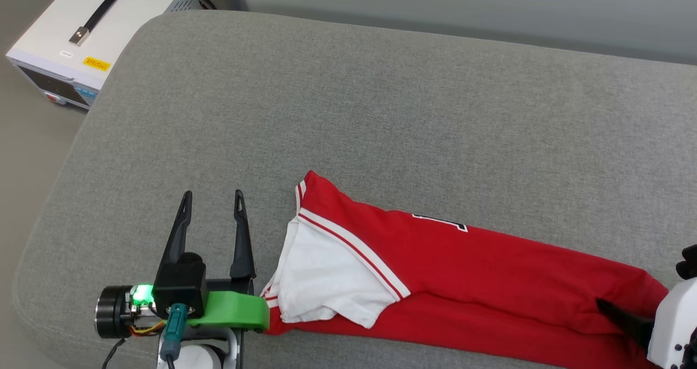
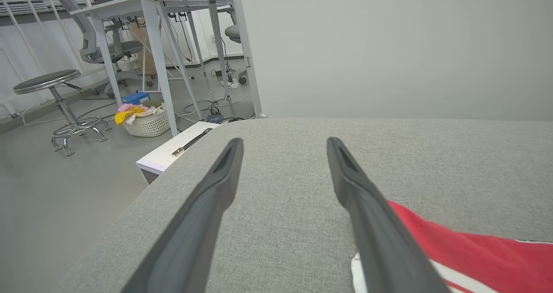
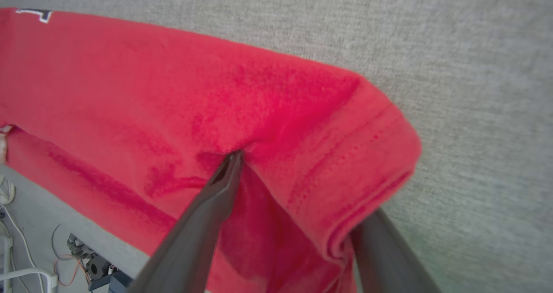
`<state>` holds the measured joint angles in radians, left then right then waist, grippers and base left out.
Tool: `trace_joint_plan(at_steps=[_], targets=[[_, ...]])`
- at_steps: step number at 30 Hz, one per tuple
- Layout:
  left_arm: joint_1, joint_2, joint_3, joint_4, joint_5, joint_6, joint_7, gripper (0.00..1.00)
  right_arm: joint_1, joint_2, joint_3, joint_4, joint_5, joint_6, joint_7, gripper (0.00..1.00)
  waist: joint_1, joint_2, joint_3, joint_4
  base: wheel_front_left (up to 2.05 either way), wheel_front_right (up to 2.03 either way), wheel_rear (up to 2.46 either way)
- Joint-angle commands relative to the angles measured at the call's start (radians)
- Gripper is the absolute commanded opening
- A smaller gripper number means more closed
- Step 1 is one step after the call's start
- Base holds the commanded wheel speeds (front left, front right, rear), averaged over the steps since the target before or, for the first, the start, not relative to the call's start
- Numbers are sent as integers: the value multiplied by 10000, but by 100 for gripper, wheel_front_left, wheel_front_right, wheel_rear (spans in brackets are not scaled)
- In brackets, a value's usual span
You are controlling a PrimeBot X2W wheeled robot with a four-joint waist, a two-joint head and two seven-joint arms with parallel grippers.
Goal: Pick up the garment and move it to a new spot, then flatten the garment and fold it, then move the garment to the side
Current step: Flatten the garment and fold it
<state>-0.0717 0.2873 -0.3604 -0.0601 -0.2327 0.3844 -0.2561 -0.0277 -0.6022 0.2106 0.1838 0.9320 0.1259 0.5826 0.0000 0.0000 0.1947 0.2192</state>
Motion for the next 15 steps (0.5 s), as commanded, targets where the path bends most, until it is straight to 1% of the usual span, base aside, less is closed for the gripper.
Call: trace_joint_plan(at_steps=[1,2,3,4,9,15], targets=[[194,-203,159,38,215,-129,-56,100,-9,419,520,235,94,48,-94,100,0,0,-17,-1,0,0,0],[233,-304,245,61,321,-200,-56,100,-37,386,654,279,47,48,-184,100,0,0,-27,-8,0,0,0],[281,-413,348,103,463,-275,-56,100,-69,324,783,359,-40,48,-330,35,0,0,-50,-15,0,0,0],[319,-469,404,148,598,-335,-56,100,-97,266,858,432,-105,48,-459,0,0,0,-72,-27,0,0,0],[578,-808,733,299,1061,-585,-56,100,-273,-109,706,1003,-168,48,-1170,0,0,0,-289,-129,0,0,0],[896,-920,1016,429,1467,-803,-57,100,-301,-872,139,1606,-216,48,-1630,0,0,0,-635,-277,0,0,0]])
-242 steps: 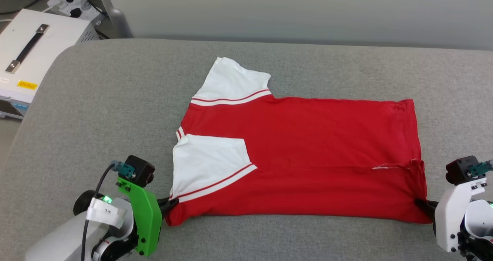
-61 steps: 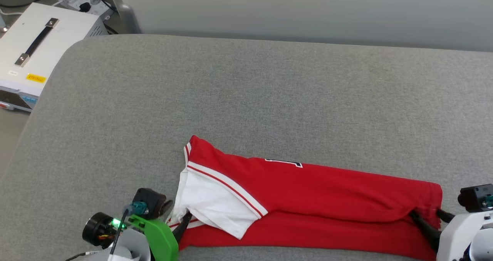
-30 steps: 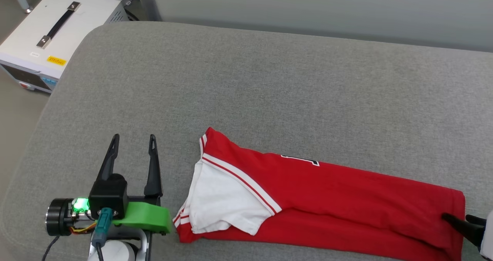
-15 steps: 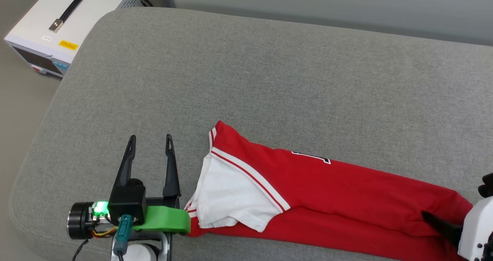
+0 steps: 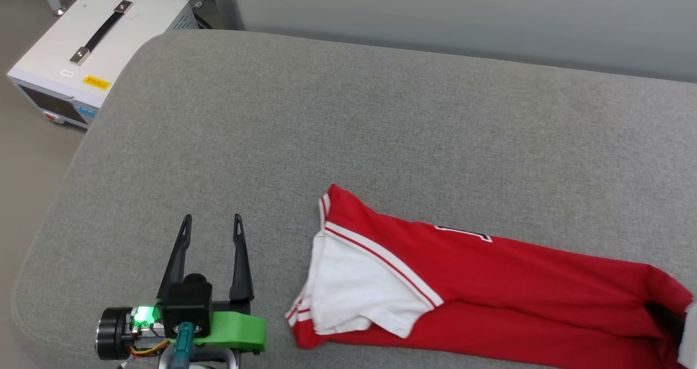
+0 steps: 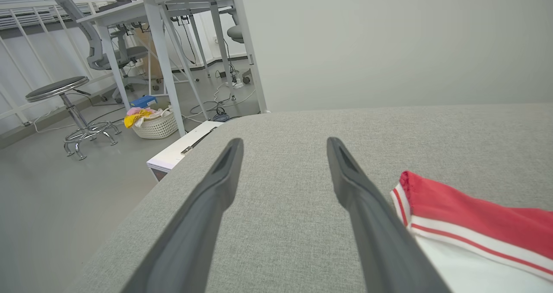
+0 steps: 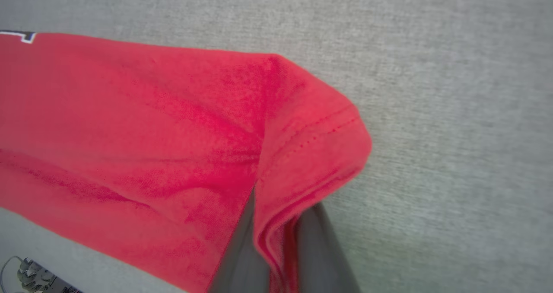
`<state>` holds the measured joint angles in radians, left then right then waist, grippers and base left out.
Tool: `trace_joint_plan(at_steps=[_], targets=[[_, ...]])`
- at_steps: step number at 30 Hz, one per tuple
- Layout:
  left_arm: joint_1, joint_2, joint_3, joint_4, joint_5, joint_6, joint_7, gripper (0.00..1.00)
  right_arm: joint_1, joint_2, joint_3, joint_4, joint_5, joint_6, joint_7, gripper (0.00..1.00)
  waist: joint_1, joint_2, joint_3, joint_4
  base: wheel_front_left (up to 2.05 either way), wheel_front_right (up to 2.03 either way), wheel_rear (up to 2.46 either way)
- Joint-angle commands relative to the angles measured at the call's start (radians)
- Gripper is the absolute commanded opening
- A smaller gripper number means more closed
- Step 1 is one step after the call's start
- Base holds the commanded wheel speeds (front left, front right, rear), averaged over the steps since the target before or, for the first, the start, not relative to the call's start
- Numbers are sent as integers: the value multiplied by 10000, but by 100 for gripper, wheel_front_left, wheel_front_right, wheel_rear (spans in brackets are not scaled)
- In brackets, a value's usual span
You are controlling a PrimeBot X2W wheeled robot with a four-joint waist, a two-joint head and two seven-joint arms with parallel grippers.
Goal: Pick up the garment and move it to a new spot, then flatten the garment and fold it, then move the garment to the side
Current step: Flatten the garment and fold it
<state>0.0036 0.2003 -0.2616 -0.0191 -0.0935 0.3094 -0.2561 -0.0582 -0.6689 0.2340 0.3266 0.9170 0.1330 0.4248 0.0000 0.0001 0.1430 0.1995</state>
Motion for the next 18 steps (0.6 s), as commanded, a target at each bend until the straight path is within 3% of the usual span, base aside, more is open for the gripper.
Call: trace_joint_plan(at_steps=[1,9,18], targets=[[203,-52,61,42,129,-101,-57,100,33,-383,-199,294,-133,-23,-96,0,0,-1,-182,-110,0,0,0],[541,-89,295,178,304,-377,-57,100,417,-1161,-853,747,-394,-23,-92,0,0,-1,-581,-306,0,0,0],[724,-137,433,287,487,-568,-57,100,858,-982,-985,-1704,325,-23,463,0,0,-1,-705,-423,0,0,0]])
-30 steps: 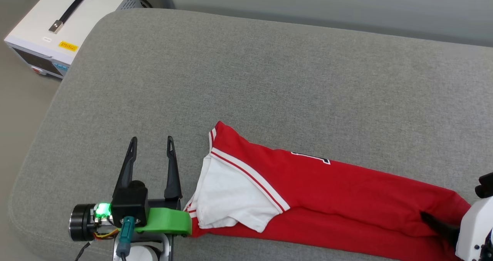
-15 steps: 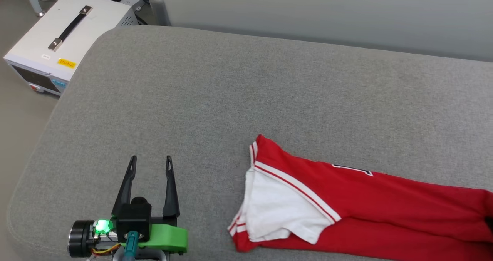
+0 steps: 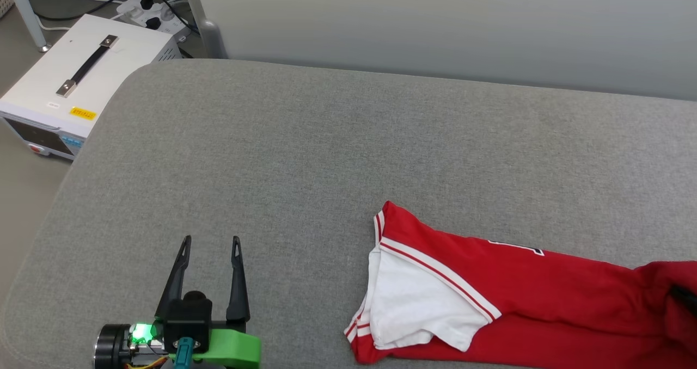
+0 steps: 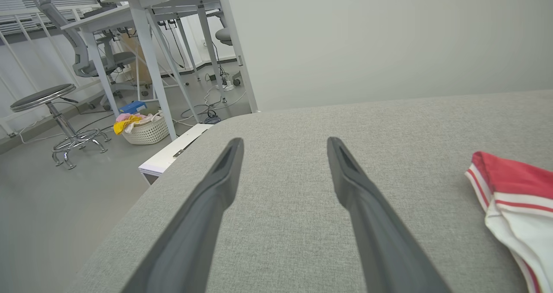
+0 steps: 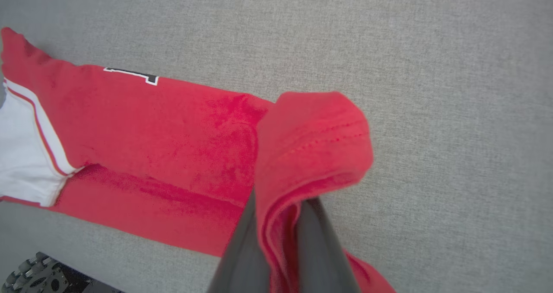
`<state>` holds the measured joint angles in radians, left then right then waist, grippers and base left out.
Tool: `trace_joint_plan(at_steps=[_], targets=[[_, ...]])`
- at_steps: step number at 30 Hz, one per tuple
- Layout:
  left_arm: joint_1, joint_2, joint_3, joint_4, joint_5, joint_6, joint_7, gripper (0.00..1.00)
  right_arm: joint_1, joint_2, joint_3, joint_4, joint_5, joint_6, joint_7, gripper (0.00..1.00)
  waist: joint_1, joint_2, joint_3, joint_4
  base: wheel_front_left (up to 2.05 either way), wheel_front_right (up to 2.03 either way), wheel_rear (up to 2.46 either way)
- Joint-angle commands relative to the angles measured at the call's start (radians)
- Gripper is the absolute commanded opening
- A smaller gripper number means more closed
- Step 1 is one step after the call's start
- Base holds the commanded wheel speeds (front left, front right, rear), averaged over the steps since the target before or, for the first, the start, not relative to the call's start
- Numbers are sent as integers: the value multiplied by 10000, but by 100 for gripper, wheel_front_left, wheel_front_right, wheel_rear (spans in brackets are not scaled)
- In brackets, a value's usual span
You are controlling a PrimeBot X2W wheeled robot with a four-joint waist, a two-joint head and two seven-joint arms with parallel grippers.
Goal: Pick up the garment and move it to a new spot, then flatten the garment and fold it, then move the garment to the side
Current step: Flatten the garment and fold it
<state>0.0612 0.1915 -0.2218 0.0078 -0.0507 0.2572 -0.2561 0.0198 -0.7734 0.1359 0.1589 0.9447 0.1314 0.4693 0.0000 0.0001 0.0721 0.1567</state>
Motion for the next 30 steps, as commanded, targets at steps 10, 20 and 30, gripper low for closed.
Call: trace_joint_plan(at_steps=[10,20,30], targets=[[-181,-324,-31,113,188,-277,-57,100,-1380,1968,2032,-2579,-805,-7,1370,0,0,-1,360,261,0,0,0],[-383,-430,119,130,270,-265,-57,100,-3815,3120,4743,-1695,-1769,-7,1450,0,0,-1,659,354,0,0,0],[-715,-651,-45,170,355,-318,-57,100,-5732,4574,6578,1416,-2780,-7,809,0,0,-1,1085,519,0,0,0]])
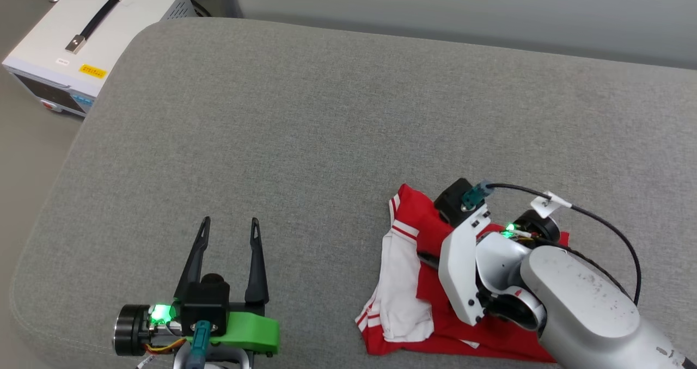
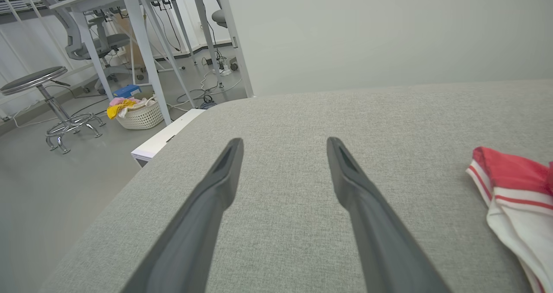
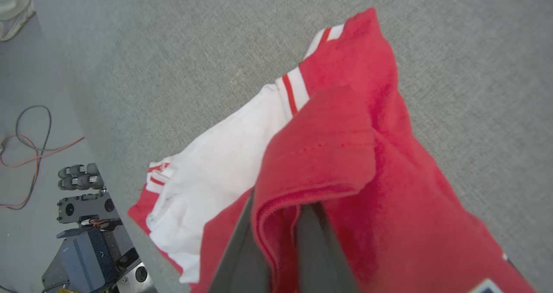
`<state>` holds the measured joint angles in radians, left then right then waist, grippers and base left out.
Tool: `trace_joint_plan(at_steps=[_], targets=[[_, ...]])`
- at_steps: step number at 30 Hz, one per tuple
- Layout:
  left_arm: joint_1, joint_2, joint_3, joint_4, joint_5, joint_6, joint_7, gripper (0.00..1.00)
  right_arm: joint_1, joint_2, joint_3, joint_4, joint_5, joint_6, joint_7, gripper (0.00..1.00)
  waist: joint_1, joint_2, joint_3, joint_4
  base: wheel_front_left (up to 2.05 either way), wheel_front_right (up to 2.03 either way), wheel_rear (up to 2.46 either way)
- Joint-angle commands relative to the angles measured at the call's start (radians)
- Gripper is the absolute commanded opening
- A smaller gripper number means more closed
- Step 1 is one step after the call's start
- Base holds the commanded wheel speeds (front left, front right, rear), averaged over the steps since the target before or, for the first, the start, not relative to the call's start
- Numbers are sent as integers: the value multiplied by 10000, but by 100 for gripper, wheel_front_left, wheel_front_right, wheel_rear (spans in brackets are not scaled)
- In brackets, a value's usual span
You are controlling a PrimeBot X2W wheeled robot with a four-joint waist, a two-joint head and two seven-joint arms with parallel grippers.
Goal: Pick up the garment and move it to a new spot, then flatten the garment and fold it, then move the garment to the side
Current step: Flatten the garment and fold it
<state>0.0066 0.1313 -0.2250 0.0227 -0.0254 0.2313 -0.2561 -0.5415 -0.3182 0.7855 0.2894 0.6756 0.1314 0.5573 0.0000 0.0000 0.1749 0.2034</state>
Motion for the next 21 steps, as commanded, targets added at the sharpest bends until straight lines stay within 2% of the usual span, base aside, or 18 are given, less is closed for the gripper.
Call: trace_joint_plan(at_steps=[1,5,6,7,8,12,15,21], targets=[[-182,-61,-22,29,102,-62,-57,100,-170,73,236,346,-111,-7,-78,0,0,0,77,64,0,0,0],[-216,-107,-42,99,101,-60,-57,100,-278,85,959,1153,-228,-7,-338,0,0,0,77,100,0,0,0],[-206,-110,-34,117,99,-54,-57,100,-259,100,1013,1255,-159,-7,-508,6,0,0,32,80,0,0,0],[-180,-108,-23,132,99,-46,-57,100,-237,112,1030,1322,-75,-7,-687,36,0,0,-21,54,0,0,0],[-135,-98,-17,155,103,-45,-57,100,-251,38,1085,1322,-74,-7,-1016,100,0,0,-105,32,0,0,0],[4,-22,22,185,112,-56,-57,100,-243,-402,1102,874,-345,-7,-2305,100,0,0,-472,-164,0,0,0],[134,40,36,224,97,-93,-57,100,-65,-798,686,344,-551,-7,-3246,100,0,0,-708,-353,0,0,0],[316,137,98,186,78,-126,-57,100,848,-1260,-1098,-515,-1408,-7,-5043,100,0,0,-1060,-755,0,0,0]])
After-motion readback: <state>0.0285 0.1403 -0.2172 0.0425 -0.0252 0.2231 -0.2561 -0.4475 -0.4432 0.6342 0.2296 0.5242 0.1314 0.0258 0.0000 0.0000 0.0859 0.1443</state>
